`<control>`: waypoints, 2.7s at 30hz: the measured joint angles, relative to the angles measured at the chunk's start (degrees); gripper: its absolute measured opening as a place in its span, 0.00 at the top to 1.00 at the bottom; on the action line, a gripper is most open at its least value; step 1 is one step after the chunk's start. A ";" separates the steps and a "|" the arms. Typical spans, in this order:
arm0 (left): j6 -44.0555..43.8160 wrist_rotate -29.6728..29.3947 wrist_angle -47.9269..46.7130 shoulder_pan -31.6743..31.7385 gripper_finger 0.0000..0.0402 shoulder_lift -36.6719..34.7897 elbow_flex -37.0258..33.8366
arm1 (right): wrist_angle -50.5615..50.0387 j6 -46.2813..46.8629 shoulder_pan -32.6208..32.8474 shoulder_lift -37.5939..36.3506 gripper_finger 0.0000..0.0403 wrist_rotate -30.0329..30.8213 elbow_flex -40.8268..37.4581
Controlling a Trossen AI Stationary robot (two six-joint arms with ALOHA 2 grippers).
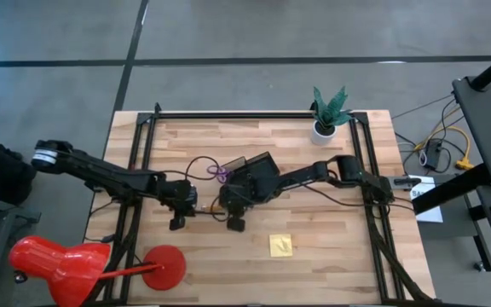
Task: Pick and place office supplies into organizer
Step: Put the black ballpen into the black desk organizer, then adjust the black desk organizer
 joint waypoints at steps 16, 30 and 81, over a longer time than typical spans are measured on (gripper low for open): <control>6.04 -8.48 -23.21 0.00 0.92 -3.06 16.66 | -8.85 16.96 4.05 -9.10 0.98 22.86 -1.17; 24.14 -37.57 -48.21 0.56 0.92 5.85 46.94 | -23.17 44.52 13.16 -27.92 0.98 55.88 -9.57; 40.78 -32.72 -57.25 9.44 0.69 35.65 68.98 | -35.20 61.62 17.35 -31.31 0.98 55.13 -18.67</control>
